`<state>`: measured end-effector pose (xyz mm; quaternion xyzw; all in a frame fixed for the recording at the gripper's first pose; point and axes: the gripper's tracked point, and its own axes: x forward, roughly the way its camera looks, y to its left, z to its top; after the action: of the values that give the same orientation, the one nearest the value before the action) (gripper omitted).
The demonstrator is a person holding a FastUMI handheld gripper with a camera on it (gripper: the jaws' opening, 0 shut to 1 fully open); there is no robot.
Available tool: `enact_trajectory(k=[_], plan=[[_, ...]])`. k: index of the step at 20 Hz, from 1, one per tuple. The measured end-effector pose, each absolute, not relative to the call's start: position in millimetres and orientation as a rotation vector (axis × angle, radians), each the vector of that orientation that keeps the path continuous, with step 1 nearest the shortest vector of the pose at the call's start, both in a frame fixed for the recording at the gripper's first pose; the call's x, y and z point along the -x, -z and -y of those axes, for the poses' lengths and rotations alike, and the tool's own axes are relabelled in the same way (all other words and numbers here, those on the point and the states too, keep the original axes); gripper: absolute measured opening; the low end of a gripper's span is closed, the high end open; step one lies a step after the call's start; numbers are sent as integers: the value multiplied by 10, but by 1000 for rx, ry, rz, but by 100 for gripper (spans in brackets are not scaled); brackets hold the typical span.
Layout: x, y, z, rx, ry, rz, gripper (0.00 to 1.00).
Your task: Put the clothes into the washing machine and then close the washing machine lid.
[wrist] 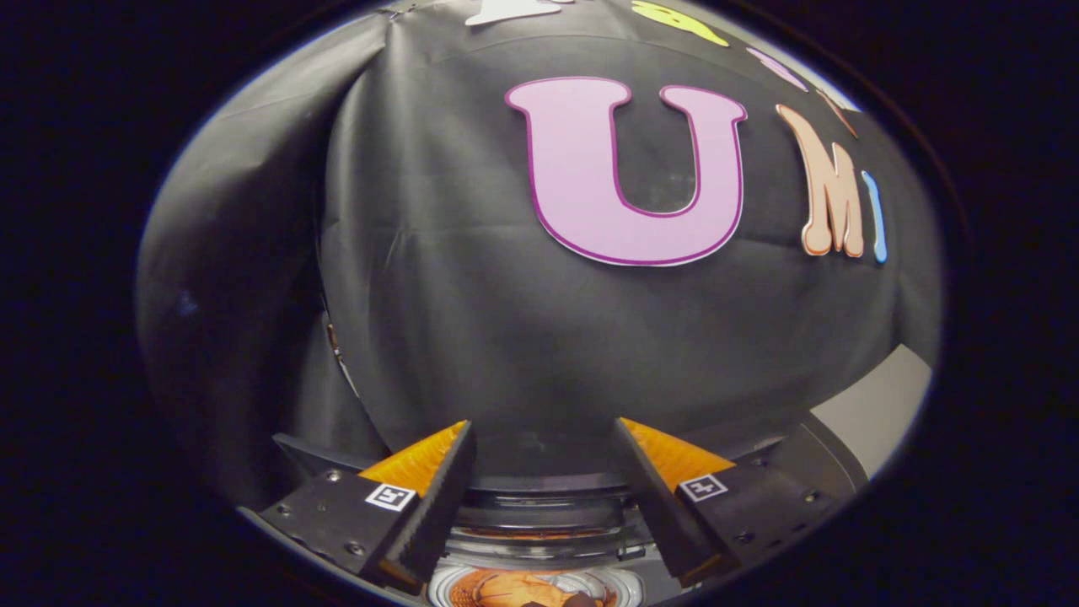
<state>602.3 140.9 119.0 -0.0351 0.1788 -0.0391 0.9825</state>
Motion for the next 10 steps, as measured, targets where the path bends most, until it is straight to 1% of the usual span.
enact_trajectory(k=[10], plan=[[-5583,-1202,-1460,69,37,-396,98]])
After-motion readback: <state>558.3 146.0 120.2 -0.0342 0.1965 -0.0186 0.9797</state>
